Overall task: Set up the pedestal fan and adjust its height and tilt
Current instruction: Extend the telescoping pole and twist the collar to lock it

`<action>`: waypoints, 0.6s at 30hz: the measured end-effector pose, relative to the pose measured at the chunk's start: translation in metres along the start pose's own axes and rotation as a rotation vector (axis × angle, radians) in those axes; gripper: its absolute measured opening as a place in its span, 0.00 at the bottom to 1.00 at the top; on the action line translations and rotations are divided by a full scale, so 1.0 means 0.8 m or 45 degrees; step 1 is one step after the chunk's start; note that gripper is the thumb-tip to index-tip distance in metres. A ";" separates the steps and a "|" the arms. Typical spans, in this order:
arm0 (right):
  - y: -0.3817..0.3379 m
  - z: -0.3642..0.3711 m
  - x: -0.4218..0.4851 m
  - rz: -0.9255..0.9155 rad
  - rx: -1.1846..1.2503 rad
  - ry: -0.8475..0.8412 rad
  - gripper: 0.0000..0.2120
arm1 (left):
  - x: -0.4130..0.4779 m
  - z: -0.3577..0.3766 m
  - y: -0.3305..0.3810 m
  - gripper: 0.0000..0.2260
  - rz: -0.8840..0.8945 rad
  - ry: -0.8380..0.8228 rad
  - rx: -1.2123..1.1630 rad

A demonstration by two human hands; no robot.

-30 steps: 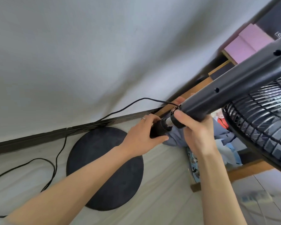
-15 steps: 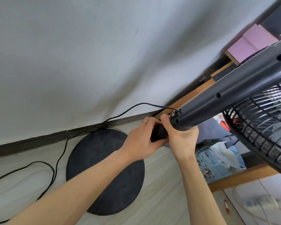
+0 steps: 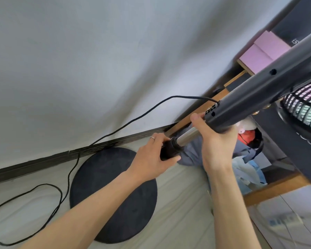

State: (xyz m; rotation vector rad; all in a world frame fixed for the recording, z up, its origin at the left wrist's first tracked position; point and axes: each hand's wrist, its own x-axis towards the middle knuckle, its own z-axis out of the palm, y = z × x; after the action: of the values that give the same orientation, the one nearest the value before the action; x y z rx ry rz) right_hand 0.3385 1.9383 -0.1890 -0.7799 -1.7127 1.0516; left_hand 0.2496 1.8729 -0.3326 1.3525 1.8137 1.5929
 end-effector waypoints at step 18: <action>0.009 0.040 0.000 0.469 0.450 -0.067 0.27 | 0.009 0.003 -0.006 0.18 -0.180 -0.187 -0.187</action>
State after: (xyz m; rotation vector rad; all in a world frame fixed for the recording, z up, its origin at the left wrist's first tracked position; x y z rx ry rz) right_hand 0.3086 1.9322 -0.2015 -0.8580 -1.3955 1.5875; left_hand 0.2461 1.8803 -0.3356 1.2140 1.6345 1.4816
